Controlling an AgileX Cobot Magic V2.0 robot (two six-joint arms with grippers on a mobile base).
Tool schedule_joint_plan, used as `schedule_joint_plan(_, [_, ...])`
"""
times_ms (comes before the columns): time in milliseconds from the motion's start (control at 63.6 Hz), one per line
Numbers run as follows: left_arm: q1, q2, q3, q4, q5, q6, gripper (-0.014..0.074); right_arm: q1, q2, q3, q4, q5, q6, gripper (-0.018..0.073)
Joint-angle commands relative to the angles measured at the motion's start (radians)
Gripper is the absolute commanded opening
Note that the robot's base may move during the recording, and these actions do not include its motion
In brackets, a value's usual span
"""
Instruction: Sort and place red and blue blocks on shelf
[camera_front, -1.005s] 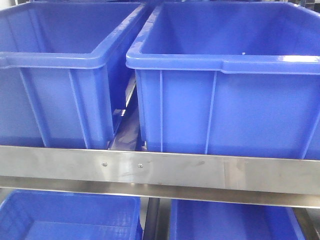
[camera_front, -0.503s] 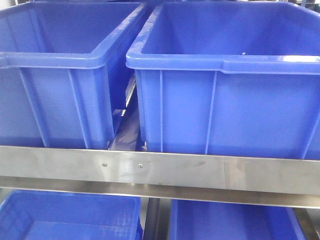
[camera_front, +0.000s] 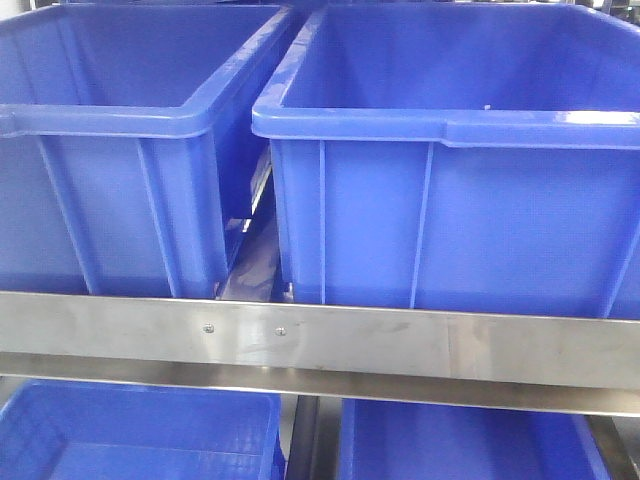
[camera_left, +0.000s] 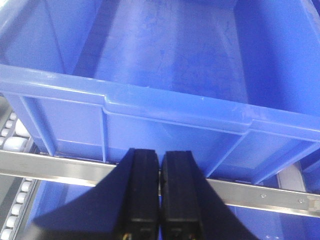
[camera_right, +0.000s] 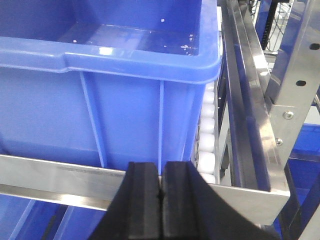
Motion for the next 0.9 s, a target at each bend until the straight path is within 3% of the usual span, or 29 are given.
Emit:
schedule_joint_plan(0, [0.002, -0.001, -0.029, 0.006, -0.082, 0.001, 0.0125, -0.004, -0.017, 0.002, -0.009, -0.094, -0.009, 0.0055])
schedule_joint_plan(644, [0.002, -0.004, -0.029, 0.013, -0.079, 0.004, 0.0125, -0.004, -0.017, 0.002, -0.009, -0.094, -0.009, 0.0055])
schedule_joint_plan(880, [0.004, -0.158, 0.007, 0.055, -0.082, 0.004, 0.0125, -0.004, -0.017, 0.002, -0.009, -0.094, -0.009, 0.0055])
